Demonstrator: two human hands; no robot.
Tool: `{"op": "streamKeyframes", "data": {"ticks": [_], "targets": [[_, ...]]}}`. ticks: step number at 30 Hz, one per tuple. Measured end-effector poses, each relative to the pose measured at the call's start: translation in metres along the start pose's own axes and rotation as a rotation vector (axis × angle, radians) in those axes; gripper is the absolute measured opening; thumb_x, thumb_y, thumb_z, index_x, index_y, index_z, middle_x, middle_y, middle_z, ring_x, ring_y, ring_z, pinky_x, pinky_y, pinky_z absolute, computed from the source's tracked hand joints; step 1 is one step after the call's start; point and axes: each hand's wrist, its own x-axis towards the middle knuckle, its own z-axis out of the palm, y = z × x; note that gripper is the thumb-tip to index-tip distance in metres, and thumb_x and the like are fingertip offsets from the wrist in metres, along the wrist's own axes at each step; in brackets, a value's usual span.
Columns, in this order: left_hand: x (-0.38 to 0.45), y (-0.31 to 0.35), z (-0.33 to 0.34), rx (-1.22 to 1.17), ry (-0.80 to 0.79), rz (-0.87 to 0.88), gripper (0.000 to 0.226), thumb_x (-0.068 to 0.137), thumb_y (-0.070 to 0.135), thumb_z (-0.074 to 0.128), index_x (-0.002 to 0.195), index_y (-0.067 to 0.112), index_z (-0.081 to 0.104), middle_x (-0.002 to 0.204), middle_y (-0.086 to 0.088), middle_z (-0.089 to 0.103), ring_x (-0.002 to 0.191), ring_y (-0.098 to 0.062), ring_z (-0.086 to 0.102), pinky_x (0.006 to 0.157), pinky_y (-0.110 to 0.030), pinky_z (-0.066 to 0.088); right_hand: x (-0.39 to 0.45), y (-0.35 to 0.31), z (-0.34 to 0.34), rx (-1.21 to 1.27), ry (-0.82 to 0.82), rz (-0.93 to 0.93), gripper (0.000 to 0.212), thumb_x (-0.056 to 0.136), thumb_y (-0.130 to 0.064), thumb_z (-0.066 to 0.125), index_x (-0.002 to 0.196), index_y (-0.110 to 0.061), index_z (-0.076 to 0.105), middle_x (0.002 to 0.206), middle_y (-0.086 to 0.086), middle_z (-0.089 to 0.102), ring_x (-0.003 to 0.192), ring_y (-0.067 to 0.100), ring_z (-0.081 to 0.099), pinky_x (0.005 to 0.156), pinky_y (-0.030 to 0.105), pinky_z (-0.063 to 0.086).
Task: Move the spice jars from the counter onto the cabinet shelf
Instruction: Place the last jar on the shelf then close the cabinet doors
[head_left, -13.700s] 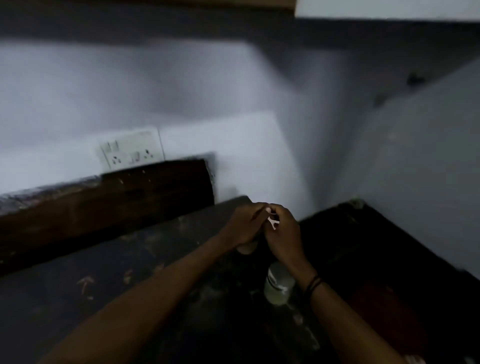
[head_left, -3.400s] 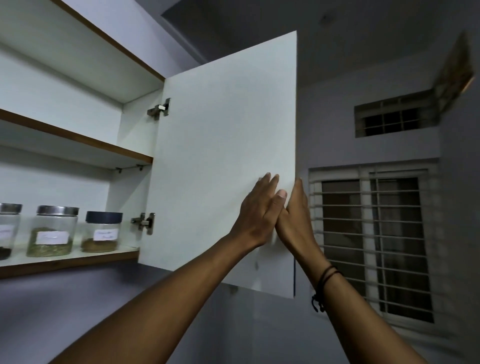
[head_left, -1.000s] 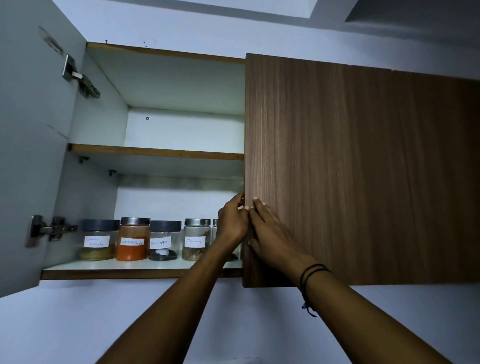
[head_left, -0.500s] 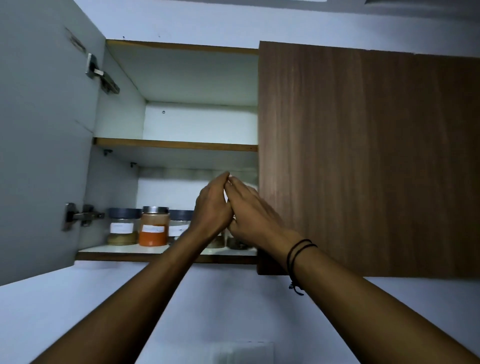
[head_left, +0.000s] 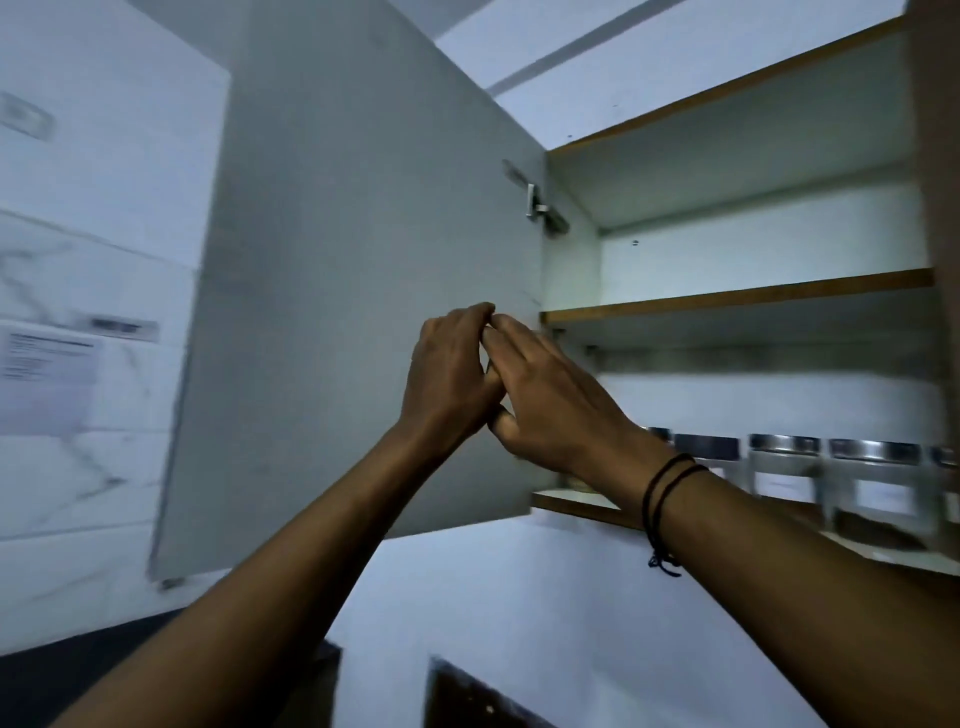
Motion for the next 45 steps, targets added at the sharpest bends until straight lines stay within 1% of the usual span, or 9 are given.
{"op": "streamKeyframes", "data": {"ticks": [6, 11, 15, 18, 28, 35, 38, 42, 45], "targets": [[-0.003, -0.047, -0.092, 0.462, 0.15, 0.091, 0.042, 0.087, 0.031, 0.06, 0.122, 0.01, 0.067, 0.124, -0.009, 0.068, 0.123, -0.031, 0.055, 0.113, -0.048, 0.031, 0.046, -0.073, 0.026, 0.211, 0.095, -0.131, 0.07, 0.085, -0.02, 0.062, 0.148, -0.012, 0.033, 0.157, 0.007, 0.031, 0.139, 0.027, 0.037, 0.105, 0.039, 0.047], [-0.01, -0.074, -0.14, 0.649, 0.277, 0.011, 0.051, 0.086, 0.035, 0.056, 0.133, 0.017, 0.058, 0.145, -0.009, 0.051, 0.137, -0.033, 0.041, 0.115, -0.057, 0.023, 0.065, -0.121, 0.044, 0.377, 0.109, -0.143, 0.074, 0.086, -0.02, 0.061, 0.151, -0.014, 0.027, 0.16, 0.008, 0.027, 0.145, 0.024, 0.03, 0.11, 0.037, 0.038], [-0.014, -0.087, -0.149, 0.433, 0.235, -0.197, 0.079, 0.091, 0.041, 0.057, 0.157, 0.018, 0.02, 0.165, -0.014, 0.015, 0.151, -0.035, 0.017, 0.118, -0.052, 0.019, 0.07, -0.139, 0.056, 0.501, 0.09, -0.091, 0.069, 0.086, -0.019, 0.059, 0.147, -0.016, 0.029, 0.155, 0.007, 0.036, 0.138, 0.026, 0.039, 0.103, 0.038, 0.044], [-0.016, -0.092, -0.15, 0.262, 0.174, -0.291, 0.089, 0.091, 0.043, 0.058, 0.159, 0.019, 0.005, 0.165, -0.008, 0.017, 0.15, -0.025, 0.024, 0.114, -0.041, 0.029, 0.07, -0.141, 0.061, 0.552, 0.073, -0.053, 0.069, 0.086, -0.021, 0.059, 0.147, -0.017, 0.027, 0.148, 0.006, 0.044, 0.133, 0.025, 0.045, 0.097, 0.034, 0.045], [-0.029, -0.069, -0.157, 0.215, 0.23, -0.314, 0.077, 0.089, 0.041, 0.057, 0.156, 0.016, 0.027, 0.154, -0.007, 0.045, 0.139, -0.025, 0.044, 0.111, -0.038, 0.036, 0.056, -0.139, 0.054, 0.588, 0.08, -0.078, 0.067, 0.09, -0.025, 0.058, 0.15, -0.015, 0.03, 0.161, 0.004, 0.026, 0.149, 0.017, 0.022, 0.12, 0.03, 0.023], [-0.041, -0.011, -0.149, 0.192, 0.26, -0.207, 0.072, 0.091, 0.032, 0.06, 0.154, 0.014, 0.032, 0.146, -0.005, 0.054, 0.129, -0.023, 0.054, 0.107, -0.033, 0.043, 0.024, -0.114, 0.03, 0.613, 0.164, -0.08, 0.067, 0.091, -0.033, 0.053, 0.152, -0.017, 0.03, 0.161, -0.001, 0.026, 0.149, 0.01, 0.02, 0.116, 0.019, 0.017], [-0.047, 0.021, -0.143, 0.136, 0.271, -0.165, 0.072, 0.091, 0.031, 0.059, 0.155, 0.016, 0.03, 0.15, -0.001, 0.05, 0.132, -0.019, 0.052, 0.101, -0.024, 0.036, 0.008, -0.103, 0.014, 0.676, 0.2, -0.053, 0.063, 0.093, -0.04, 0.044, 0.151, -0.018, 0.033, 0.16, -0.003, 0.029, 0.147, 0.008, 0.024, 0.119, 0.025, 0.023], [-0.051, 0.069, -0.129, -0.058, 0.236, -0.118, 0.059, 0.094, 0.029, 0.051, 0.151, 0.019, 0.037, 0.145, 0.007, 0.053, 0.125, -0.012, 0.057, 0.103, -0.029, 0.047, -0.014, -0.089, -0.015, 0.751, 0.341, -0.066, 0.05, 0.098, -0.037, 0.037, 0.14, -0.011, 0.046, 0.144, 0.003, 0.045, 0.134, 0.016, 0.044, 0.109, 0.04, 0.04], [-0.051, 0.095, -0.116, -0.217, 0.198, -0.068, 0.048, 0.099, 0.02, 0.049, 0.146, 0.016, 0.04, 0.142, 0.008, 0.054, 0.121, -0.014, 0.057, 0.103, -0.036, 0.049, -0.031, -0.08, -0.032, 0.808, 0.407, -0.027, 0.051, 0.097, -0.035, 0.034, 0.138, -0.008, 0.047, 0.136, 0.006, 0.049, 0.126, 0.014, 0.05, 0.106, 0.034, 0.043]]}}
